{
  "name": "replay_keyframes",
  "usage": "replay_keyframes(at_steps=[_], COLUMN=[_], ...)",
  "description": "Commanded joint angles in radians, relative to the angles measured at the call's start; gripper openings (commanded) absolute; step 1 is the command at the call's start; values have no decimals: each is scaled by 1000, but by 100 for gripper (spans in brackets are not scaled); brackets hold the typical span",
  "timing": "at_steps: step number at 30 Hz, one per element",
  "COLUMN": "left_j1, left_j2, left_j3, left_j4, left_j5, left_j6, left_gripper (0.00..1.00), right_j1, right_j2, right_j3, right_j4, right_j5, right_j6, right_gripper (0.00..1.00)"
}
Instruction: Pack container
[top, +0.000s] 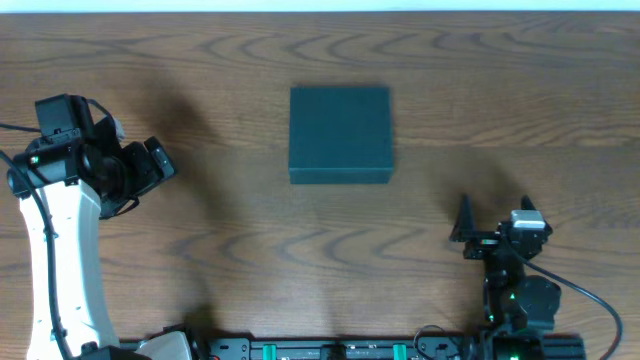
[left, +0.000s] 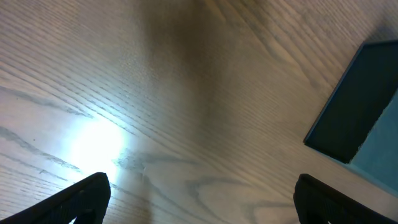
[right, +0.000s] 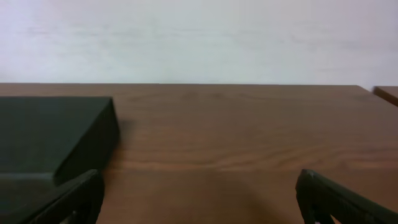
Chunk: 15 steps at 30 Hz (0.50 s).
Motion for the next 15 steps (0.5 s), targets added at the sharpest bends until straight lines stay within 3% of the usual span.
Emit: replay_keyframes(at_steps=[1, 15], left_j1=[5, 5], left_j2=[4, 5], left_j3=[-1, -1], left_j4=[-1, -1], left_j5=[-1, -1], left_j6=[7, 7], left_gripper=[95, 95], right_j1=[60, 47], right_j2=[-9, -9], right_j3=[-2, -2], right_j4=[-6, -6], right_j5=[4, 3], right_j6=[-1, -1], right_gripper=[99, 99])
